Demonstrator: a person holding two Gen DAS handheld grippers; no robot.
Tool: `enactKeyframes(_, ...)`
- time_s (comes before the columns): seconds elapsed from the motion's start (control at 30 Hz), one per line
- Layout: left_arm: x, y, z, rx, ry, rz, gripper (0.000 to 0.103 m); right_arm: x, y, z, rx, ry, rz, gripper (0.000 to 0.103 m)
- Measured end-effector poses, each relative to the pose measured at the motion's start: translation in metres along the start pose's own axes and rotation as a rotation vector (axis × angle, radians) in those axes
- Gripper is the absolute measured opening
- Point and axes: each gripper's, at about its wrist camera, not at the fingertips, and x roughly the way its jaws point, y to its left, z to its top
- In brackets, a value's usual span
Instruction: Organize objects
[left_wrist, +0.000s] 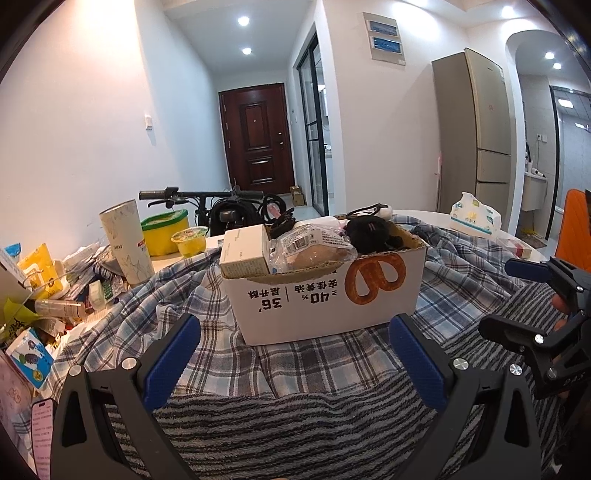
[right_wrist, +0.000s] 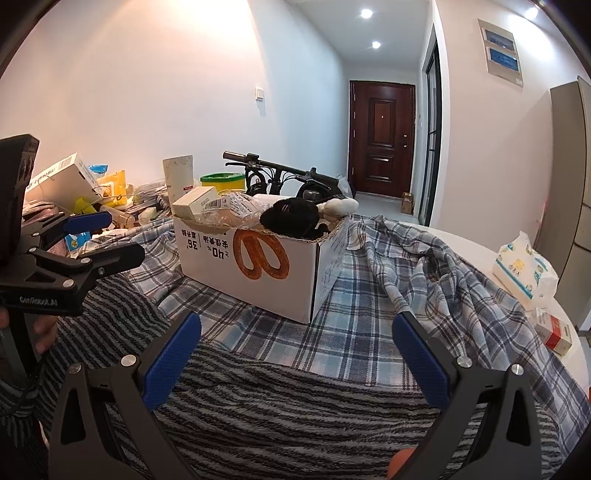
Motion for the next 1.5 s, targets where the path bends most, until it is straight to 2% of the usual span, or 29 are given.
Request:
enactKeyframes(0.27, -0.005, -0.014, -0.001, 0.073, -0.024, 0.062, 0.103, -0.007, -0.007, -0.001, 0.045, -0.028, 0.046, 0.103)
enactKeyframes(0.4, -0.005, -0.015, -0.001, 0.083, -0.02, 0.095, 0.103, -0.001, -0.005, 0.0, 0.039, 0.0, 0.062, 0.103)
enactKeyframes(0.67, 0.009, -0.012, -0.002, 0.072, 0.043, 0.065, 0.103, 0.003, -0.004, -0.001, 0.027, 0.019, 0.047, 0.103)
enactKeyframes(1.27, 0.007, -0.003, -0.002, 0.017, 0.034, 0.017, 0.103, 0.008, -0.002, -0.002, 0.016, 0.051, 0.027, 0.103)
enactKeyframes(1.5, 0.01, -0.005, -0.003, 0.028, 0.049, 0.009, 0.103, 0.01, -0.003, -0.001, 0.024, 0.046, 0.029, 0.103)
